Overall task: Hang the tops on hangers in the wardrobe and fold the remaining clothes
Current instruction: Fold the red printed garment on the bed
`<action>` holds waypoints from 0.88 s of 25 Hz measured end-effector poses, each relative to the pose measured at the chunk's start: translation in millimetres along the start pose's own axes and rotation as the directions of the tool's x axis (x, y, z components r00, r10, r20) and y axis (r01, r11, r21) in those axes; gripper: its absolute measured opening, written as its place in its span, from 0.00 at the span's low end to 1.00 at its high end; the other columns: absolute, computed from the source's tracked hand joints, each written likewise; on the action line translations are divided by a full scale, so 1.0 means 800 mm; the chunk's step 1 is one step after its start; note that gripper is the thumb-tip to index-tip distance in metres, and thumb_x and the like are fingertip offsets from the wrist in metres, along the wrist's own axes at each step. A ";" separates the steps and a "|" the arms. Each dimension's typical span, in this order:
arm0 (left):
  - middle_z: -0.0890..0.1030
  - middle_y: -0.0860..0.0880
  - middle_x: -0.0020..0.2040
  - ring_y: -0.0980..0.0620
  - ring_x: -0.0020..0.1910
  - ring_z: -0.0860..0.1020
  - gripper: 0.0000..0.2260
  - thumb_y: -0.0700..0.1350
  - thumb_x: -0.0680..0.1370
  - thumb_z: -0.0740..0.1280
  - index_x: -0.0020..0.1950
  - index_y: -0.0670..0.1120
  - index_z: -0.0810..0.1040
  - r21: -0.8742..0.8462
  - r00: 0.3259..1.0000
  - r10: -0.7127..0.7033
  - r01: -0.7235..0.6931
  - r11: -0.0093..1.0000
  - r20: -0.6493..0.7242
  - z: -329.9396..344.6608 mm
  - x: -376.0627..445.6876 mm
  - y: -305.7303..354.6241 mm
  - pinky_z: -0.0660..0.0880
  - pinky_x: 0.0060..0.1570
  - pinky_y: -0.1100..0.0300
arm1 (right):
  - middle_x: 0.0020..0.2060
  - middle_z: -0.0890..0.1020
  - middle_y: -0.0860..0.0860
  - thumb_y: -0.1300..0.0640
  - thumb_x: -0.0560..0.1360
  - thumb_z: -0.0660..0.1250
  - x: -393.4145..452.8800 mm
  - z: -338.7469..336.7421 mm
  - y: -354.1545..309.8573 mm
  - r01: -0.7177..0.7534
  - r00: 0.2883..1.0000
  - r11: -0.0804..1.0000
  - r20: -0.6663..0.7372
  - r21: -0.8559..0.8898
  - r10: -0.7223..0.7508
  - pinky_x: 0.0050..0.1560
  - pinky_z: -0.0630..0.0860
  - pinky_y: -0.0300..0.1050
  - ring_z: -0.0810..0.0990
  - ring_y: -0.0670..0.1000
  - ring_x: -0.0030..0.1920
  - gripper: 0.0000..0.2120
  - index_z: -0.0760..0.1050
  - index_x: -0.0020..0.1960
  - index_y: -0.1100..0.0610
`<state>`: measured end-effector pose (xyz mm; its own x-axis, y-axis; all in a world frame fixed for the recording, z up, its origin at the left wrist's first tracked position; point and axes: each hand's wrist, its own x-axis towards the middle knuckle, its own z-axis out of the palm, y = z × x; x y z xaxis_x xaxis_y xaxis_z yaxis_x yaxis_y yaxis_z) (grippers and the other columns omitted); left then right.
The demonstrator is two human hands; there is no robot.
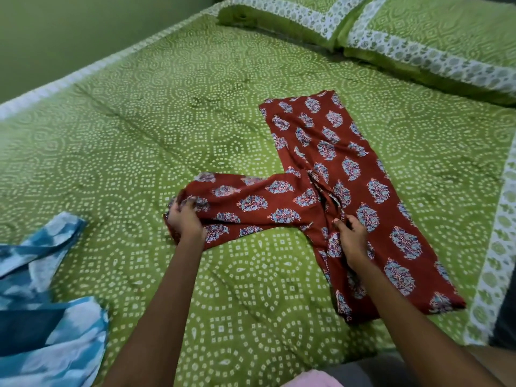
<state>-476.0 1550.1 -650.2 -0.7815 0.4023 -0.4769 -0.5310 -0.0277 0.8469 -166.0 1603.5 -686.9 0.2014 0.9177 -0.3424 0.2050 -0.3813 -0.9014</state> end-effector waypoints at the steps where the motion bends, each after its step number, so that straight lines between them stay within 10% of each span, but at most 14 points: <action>1: 0.81 0.44 0.52 0.49 0.48 0.79 0.17 0.32 0.74 0.66 0.63 0.39 0.74 -0.026 0.997 0.048 -0.049 0.998 -0.056 -0.016 -0.011 -0.003 0.78 0.49 0.58 | 0.53 0.75 0.52 0.60 0.77 0.65 0.001 0.002 0.000 0.003 1.000 1.000 0.002 -0.023 -0.003 0.56 0.71 0.48 0.74 0.54 0.54 0.18 0.70 0.65 0.63; 7: 0.79 0.43 0.53 0.48 0.51 0.76 0.20 0.32 0.72 0.69 0.63 0.38 0.72 0.279 0.991 0.127 -0.113 0.954 -0.034 -0.094 -0.035 -0.022 0.74 0.57 0.53 | 0.68 0.66 0.60 0.55 0.73 0.69 -0.019 0.033 -0.016 0.265 0.946 0.794 -0.010 -0.548 -0.323 0.67 0.62 0.55 0.63 0.59 0.69 0.30 0.61 0.70 0.62; 10: 0.78 0.40 0.56 0.44 0.52 0.78 0.25 0.38 0.70 0.73 0.65 0.40 0.69 0.428 0.996 0.069 -0.039 0.903 -0.055 -0.105 -0.014 -0.011 0.76 0.56 0.49 | 0.64 0.70 0.61 0.51 0.69 0.68 -0.033 0.044 -0.009 0.578 0.731 0.446 0.191 -0.683 -0.655 0.65 0.63 0.61 0.66 0.61 0.66 0.28 0.68 0.64 0.62; 13: 0.80 0.38 0.54 0.43 0.49 0.80 0.18 0.44 0.69 0.74 0.55 0.37 0.76 0.493 0.998 -0.005 0.035 0.869 -0.062 -0.101 0.010 0.007 0.77 0.54 0.46 | 0.50 0.77 0.57 0.52 0.67 0.71 -0.030 0.038 0.005 0.700 0.629 0.232 0.430 -0.675 -0.648 0.51 0.71 0.53 0.75 0.57 0.51 0.19 0.74 0.54 0.60; 17: 0.78 0.35 0.58 0.39 0.56 0.77 0.28 0.53 0.70 0.73 0.59 0.33 0.74 0.860 0.991 0.125 -0.029 0.509 -0.040 -0.087 0.015 0.033 0.73 0.53 0.51 | 0.46 0.76 0.56 0.60 0.72 0.66 -0.027 0.030 0.000 0.707 0.669 0.252 0.508 -0.661 -0.543 0.49 0.75 0.53 0.75 0.55 0.46 0.12 0.74 0.54 0.63; 22: 0.74 0.36 0.62 0.38 0.62 0.73 0.33 0.60 0.72 0.69 0.63 0.35 0.70 0.924 0.975 0.213 -0.023 0.381 -0.064 -0.076 0.013 0.038 0.71 0.57 0.49 | 0.43 0.79 0.59 0.70 0.72 0.64 -0.025 0.020 -0.015 0.727 0.675 0.410 0.462 -0.551 -0.576 0.43 0.75 0.43 0.78 0.56 0.41 0.09 0.75 0.52 0.66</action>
<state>-520.1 1497.6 -643.8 -0.8958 0.3280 -0.2999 0.1180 0.8262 0.5509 -187.9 1591.7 -673.6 -0.4244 0.8902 0.1658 0.7583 0.4495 -0.4721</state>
